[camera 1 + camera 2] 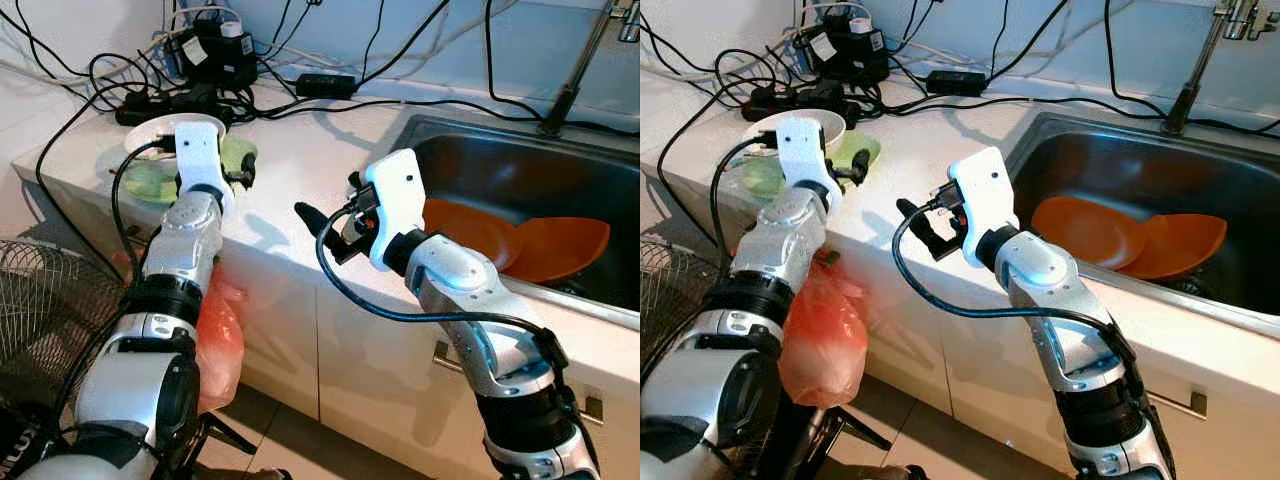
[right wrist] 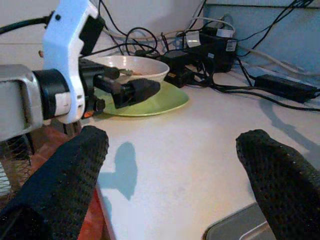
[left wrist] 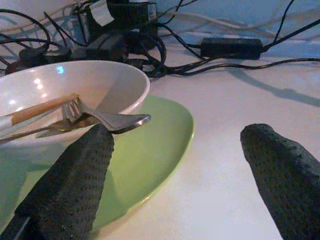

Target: Kitchen organization

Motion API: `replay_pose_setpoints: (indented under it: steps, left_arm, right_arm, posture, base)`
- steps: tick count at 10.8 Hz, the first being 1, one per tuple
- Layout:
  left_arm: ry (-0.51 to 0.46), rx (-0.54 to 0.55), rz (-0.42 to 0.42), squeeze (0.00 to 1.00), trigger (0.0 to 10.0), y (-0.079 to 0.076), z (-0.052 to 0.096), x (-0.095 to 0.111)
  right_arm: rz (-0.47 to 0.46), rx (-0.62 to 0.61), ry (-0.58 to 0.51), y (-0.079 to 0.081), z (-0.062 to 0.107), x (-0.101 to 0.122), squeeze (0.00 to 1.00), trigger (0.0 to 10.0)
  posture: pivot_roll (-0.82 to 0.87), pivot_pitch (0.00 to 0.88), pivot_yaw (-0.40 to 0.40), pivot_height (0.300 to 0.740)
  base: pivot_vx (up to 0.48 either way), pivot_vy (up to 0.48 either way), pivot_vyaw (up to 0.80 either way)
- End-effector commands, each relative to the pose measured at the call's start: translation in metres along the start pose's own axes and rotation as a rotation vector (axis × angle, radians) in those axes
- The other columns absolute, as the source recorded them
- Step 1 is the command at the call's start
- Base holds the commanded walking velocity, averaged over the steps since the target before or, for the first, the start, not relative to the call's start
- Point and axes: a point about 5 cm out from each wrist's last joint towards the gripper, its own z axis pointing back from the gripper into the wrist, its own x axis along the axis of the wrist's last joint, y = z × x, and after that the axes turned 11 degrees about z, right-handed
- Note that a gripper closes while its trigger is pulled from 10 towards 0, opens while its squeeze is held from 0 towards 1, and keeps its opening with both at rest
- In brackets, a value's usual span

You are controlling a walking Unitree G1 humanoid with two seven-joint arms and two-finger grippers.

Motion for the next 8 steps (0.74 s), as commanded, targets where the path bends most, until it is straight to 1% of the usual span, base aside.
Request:
replay_pose_setpoints:
  steps: [1, 4, 6, 8]
  left_arm:
    - [0.022, 0.025, 0.032, 0.00, 10.0, 0.0023, -0.0020, 0.0002]
    - [0.067, 0.069, 0.084, 0.00, 10.0, 0.0083, -0.0056, -0.0015]
    - [0.086, 0.076, 0.093, 0.00, 10.0, 0.0086, -0.0083, 0.0009]
    - [0.118, 0.066, 0.081, 0.00, 10.0, 0.0101, -0.0108, 0.0046]
  right_arm:
    - [-0.003, 0.001, -0.002, -0.0003, 0.0013, 0.0024, 0.00, 10.0]
    - [0.002, 0.003, 0.000, -0.0004, 0.0029, 0.0036, 0.00, 10.0]
    - [0.005, -0.004, 0.003, -0.0015, 0.0043, 0.0033, 0.00, 10.0]
    - [0.005, -0.014, 0.004, -0.0017, 0.0050, 0.0034, 0.00, 10.0]
  posture:
    - [-0.04, 0.000, 0.072, 0.740]
    - [-0.05, 0.000, 0.073, 0.740]
    - [-0.05, 0.000, 0.078, 0.740]
    - [-0.06, 0.000, 0.083, 0.740]
  base:
    - [0.000, 0.000, 0.00]
    - [0.000, 0.000, 0.00]
    - [0.000, 0.000, 0.00]
    - [0.000, 0.000, 0.00]
